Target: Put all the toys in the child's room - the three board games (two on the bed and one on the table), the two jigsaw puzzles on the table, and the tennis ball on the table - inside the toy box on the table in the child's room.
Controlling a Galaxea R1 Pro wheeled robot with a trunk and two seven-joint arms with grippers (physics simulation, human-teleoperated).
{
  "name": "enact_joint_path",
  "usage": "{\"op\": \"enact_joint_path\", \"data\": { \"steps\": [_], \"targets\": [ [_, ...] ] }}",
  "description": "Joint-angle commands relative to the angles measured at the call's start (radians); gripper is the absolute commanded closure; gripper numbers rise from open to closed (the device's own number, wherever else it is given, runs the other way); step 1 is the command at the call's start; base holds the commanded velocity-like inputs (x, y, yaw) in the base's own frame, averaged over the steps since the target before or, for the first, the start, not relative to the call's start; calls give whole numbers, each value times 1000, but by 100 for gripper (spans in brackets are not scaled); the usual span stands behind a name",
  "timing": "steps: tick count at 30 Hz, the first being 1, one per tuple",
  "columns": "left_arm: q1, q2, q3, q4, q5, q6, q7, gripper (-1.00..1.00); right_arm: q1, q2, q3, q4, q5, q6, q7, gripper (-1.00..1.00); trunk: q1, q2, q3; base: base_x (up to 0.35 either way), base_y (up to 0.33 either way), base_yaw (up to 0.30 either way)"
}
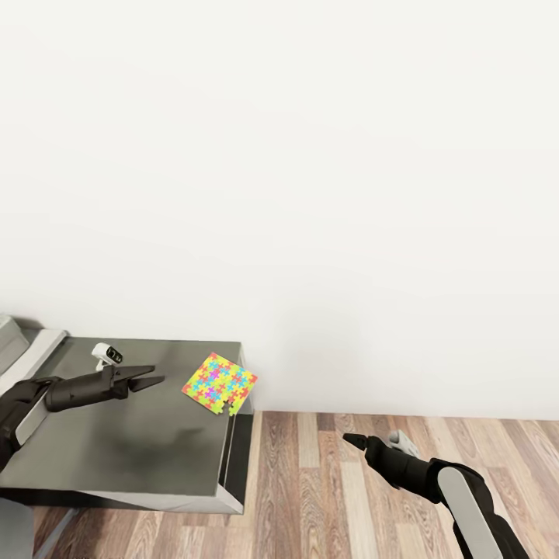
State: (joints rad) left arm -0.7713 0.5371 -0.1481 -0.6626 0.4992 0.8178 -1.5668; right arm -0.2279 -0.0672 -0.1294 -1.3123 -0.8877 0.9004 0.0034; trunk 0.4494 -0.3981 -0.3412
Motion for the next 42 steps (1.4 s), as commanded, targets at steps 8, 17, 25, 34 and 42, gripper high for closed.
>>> {"op": "enact_joint_path", "data": {
  "steps": [8, 17, 25, 34, 42],
  "targets": [
    [-1, 1, -7, 0, 4, 11, -4, -100, -1, 0, -1, -1, -2, 7, 2, -100, 1, -2, -1, 0, 0, 13],
    [-1, 0, -7, 0, 5, 11, -4, -100, -7, 5, 4, -2, -6, 7, 16, -100, 1, -2, -1, 0, 0, 0],
    [0, 0, -7, 0, 7, 11, -4, -100, -78, 21, 3, 12, -24, 3, 98, -100, 1, -2, -1, 0, 0, 0],
    [0, 8, -3, 0, 5, 11, -4, -100, -85, 22, 7, 12, -24, -14, 117, -100, 1, -2, 2, 0, 0, 0],
    [0, 5, -3, 0, 6, 11, -4, -100, -85, 24, 14, 17, -24, -17, 119, -100, 1, -2, 14, 84, 54, 59]
  ]
}}
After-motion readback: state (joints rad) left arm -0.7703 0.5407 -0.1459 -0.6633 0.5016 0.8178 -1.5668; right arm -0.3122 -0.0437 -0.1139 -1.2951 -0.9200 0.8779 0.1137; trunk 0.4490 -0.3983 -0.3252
